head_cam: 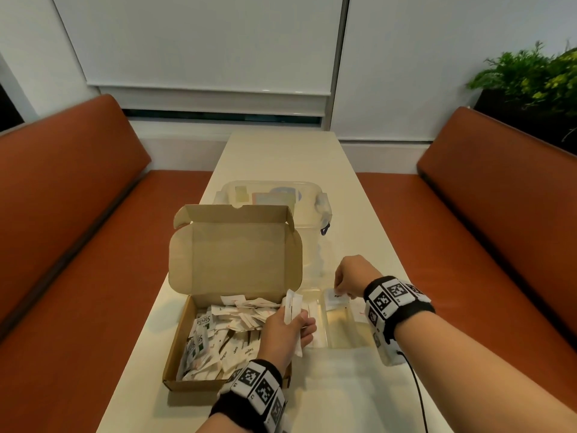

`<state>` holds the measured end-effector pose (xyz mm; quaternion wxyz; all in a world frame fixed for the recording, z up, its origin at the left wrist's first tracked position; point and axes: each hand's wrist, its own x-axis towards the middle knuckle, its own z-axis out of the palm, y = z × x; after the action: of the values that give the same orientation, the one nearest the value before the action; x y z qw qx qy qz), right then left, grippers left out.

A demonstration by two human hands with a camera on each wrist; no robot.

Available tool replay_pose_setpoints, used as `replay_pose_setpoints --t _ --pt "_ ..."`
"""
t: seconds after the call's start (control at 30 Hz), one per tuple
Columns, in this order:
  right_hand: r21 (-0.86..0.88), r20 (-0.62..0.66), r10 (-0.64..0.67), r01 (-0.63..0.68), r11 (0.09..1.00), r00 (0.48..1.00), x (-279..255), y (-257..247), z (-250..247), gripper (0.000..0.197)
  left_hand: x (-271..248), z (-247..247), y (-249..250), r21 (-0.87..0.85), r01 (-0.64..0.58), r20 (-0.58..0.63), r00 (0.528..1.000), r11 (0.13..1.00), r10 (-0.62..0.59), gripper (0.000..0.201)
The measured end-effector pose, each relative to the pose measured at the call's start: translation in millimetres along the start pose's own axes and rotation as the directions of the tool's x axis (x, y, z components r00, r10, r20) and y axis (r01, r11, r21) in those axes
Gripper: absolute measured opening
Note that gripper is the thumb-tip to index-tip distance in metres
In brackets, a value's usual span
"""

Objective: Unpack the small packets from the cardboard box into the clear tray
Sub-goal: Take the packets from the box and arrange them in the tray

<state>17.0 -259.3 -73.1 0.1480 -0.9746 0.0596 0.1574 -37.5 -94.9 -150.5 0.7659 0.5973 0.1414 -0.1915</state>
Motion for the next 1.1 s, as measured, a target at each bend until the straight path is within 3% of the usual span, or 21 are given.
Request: replay_pose_setpoints --t 0.3,0.4,0.57,0.7,0.87,1.1 --pt "-0.243 0.012 0.003 0.000 0.970 1.000 12 -10 13 0.019 -2 0 1 0.018 0.023 -0.001 1.000 1.000 -0.023 0.010" --pt "-0.292 0.044 0.019 -0.005 0.956 0.999 16 -15 16 0.011 -2 0 1 0.038 0.028 -0.023 0.999 0.999 -0.027 0.009" --pt "-0.305 0.059 0.036 -0.016 0.952 0.998 20 -13 23 0.022 -4 -3 1 0.053 0.019 -0.018 1.000 0.998 -0.018 0.008" --pt "-0.353 0.077 0.039 -0.009 0.936 0.996 21 -13 28 0.008 -6 -4 3 0.032 0.009 0.000 1.000 0.999 -0.009 0.009" --pt "-0.339 0.043 0.020 -0.004 0.941 0.999 26 -11 33 0.020 -7 -3 4 0.029 0.002 -0.002 1.000 1.000 -0.002 0.010" --pt "-0.363 0.032 0.019 -0.006 0.932 0.999 30 -8 34 0.020 -9 -2 4 0.037 0.002 -0.010 1.000 0.999 -0.002 0.010"
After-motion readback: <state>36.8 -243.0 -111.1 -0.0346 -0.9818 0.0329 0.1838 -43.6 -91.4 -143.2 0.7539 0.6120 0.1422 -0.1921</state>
